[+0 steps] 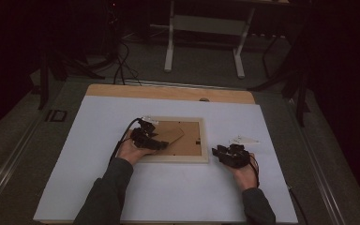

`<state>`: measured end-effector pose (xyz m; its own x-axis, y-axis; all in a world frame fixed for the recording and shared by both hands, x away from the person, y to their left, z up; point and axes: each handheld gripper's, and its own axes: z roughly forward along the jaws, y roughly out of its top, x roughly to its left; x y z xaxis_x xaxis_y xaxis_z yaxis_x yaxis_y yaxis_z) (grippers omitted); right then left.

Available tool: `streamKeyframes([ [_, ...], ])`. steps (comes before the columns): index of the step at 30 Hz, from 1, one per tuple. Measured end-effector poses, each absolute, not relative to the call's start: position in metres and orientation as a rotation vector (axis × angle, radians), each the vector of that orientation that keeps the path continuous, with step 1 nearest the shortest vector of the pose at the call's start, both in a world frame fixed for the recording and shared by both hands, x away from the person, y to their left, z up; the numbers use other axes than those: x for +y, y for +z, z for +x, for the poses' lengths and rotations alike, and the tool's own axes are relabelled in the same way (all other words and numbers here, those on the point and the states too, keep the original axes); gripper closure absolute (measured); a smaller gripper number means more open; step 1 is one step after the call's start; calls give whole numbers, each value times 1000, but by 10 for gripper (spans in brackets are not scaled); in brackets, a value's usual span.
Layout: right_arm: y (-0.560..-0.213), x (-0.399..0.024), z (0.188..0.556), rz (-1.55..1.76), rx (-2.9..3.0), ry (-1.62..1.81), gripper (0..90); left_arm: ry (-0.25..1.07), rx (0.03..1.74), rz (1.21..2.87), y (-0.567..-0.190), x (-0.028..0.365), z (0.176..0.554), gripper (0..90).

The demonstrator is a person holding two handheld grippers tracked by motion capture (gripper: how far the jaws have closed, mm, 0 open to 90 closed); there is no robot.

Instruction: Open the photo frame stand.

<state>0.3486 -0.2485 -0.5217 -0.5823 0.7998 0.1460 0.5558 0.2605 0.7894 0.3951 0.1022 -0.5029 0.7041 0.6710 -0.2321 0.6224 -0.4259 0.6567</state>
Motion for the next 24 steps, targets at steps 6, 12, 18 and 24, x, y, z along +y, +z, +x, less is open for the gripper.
streamKeyframes([
  [6, -522, -248, 349, 1253, 2251, 1231, 648, 102, 975, 2168, -502, 101, 394, 409],
  [12, -522, -247, 349, 1248, 2258, 1228, 647, 123, 967, 2175, -500, 100, 392, 408],
  [18, -522, -247, 349, 1248, 2257, 1229, 646, 162, 944, 2184, -497, 98, 388, 408],
  [24, -522, -247, 350, 1248, 2258, 1227, 644, 208, 911, 2185, -493, 96, 384, 407],
])
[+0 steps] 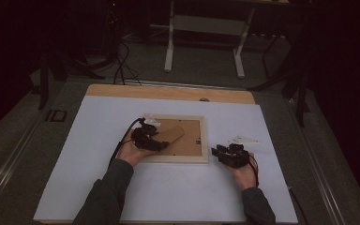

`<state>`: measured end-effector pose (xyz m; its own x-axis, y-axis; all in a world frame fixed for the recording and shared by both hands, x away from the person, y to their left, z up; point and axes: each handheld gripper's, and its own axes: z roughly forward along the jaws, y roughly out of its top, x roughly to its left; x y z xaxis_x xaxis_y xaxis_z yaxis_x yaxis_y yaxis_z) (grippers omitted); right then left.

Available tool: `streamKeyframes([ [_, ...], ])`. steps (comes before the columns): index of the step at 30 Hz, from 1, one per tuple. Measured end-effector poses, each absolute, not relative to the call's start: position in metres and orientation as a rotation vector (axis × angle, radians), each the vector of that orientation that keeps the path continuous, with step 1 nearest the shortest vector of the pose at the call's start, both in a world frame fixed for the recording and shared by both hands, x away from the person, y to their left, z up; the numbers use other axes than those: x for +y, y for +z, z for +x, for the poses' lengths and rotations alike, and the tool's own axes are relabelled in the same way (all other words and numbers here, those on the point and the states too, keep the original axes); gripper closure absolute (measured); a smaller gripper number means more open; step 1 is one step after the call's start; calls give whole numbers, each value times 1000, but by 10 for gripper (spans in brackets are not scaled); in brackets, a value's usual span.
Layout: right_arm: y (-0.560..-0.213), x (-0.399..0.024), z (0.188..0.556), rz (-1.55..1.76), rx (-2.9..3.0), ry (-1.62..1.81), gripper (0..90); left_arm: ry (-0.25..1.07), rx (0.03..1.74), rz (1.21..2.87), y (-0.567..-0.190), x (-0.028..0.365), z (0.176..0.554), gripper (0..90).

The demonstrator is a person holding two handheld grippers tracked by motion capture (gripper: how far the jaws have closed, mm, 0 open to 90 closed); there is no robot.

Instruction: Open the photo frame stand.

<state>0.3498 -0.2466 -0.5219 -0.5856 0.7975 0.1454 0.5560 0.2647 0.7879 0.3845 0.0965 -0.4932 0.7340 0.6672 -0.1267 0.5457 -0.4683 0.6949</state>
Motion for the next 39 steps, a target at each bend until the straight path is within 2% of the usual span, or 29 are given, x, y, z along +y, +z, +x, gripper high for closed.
streamKeyframes([
  [19, -515, -238, 352, 1223, 2276, 1239, 617, 359, 823, 2208, -482, 90, 370, 405],
  [26, -511, -236, 361, 1233, 2277, 1257, 609, 435, 780, 2217, -477, 86, 362, 405],
  [39, -490, -225, 381, 1229, 2274, 1282, 574, 489, 755, 2205, -475, 85, 353, 404],
])
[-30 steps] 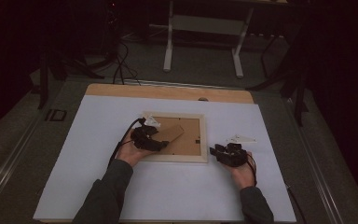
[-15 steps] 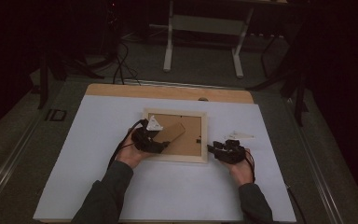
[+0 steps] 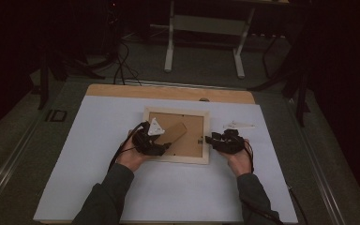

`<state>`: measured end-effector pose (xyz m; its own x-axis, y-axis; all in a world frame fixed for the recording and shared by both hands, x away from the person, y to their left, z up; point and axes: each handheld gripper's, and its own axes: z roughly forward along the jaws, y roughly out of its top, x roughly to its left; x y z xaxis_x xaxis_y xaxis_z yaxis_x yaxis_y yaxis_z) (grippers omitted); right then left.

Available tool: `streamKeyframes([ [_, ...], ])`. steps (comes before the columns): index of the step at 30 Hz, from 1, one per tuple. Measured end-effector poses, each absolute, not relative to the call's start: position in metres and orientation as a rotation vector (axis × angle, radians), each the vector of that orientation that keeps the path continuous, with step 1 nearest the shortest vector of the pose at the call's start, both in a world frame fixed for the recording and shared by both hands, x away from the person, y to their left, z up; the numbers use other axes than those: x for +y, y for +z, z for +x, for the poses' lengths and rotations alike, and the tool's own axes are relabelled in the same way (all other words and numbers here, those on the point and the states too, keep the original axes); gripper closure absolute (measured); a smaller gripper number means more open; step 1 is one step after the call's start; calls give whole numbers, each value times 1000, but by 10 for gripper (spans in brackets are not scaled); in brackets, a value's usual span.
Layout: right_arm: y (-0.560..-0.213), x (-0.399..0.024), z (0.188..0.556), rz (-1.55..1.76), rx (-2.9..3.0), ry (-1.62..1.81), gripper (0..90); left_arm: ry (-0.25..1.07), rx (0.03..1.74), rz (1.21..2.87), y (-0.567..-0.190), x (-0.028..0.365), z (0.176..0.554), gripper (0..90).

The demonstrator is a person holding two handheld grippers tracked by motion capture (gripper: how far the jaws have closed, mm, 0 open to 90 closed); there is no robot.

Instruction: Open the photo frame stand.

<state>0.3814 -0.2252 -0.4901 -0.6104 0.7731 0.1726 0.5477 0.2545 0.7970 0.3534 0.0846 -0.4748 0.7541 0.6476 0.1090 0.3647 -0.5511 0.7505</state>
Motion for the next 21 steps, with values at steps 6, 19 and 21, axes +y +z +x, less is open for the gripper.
streamKeyframes([
  [6, -486, -222, 390, 1243, 2280, 1290, 510, 508, 747, 2201, -475, 84, 351, 404],
  [19, -483, -211, 408, 1279, 2298, 1279, 352, 553, 729, 2195, -475, 83, 345, 404],
  [21, -483, -208, 412, 1290, 2303, 1278, 320, 574, 722, 2191, -475, 82, 342, 404],
])
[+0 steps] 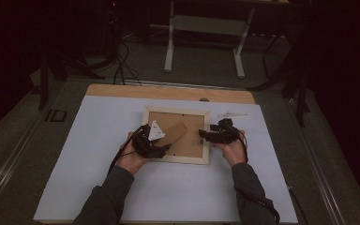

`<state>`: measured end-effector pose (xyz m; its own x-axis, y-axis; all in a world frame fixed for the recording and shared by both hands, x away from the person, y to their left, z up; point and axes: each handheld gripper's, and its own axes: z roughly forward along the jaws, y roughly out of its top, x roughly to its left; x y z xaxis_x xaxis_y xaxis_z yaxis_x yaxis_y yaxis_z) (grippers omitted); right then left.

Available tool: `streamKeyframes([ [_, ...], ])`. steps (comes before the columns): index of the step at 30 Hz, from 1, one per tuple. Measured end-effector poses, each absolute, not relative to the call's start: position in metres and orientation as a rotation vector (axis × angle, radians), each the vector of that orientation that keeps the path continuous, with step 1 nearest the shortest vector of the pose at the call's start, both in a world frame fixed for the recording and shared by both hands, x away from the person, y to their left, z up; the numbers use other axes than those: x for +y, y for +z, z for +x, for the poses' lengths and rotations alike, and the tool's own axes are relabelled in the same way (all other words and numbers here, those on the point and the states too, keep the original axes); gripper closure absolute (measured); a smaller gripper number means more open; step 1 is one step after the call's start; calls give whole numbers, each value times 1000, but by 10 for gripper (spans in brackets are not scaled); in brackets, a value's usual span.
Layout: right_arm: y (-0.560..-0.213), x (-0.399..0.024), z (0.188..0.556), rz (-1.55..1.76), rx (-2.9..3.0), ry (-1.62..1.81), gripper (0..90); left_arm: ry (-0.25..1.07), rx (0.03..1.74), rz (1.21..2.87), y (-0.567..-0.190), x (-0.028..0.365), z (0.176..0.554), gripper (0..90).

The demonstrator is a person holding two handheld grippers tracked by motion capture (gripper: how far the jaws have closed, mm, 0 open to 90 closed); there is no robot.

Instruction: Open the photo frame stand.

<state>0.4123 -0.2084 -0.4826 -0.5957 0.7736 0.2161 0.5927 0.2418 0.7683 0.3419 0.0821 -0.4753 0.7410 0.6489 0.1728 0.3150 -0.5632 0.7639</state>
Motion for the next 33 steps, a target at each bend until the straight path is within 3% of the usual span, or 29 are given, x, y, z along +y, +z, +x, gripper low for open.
streamKeyframes([
  [12, -488, -212, 426, 1353, 2327, 1330, 310, 619, 688, 2172, -475, 82, 334, 403],
  [20, -490, -215, 432, 1380, 2355, 1414, 380, 634, 660, 2166, -474, 82, 332, 404],
  [33, -493, -218, 435, 1417, 2403, 1486, 409, 671, 626, 2158, -474, 82, 328, 404],
])
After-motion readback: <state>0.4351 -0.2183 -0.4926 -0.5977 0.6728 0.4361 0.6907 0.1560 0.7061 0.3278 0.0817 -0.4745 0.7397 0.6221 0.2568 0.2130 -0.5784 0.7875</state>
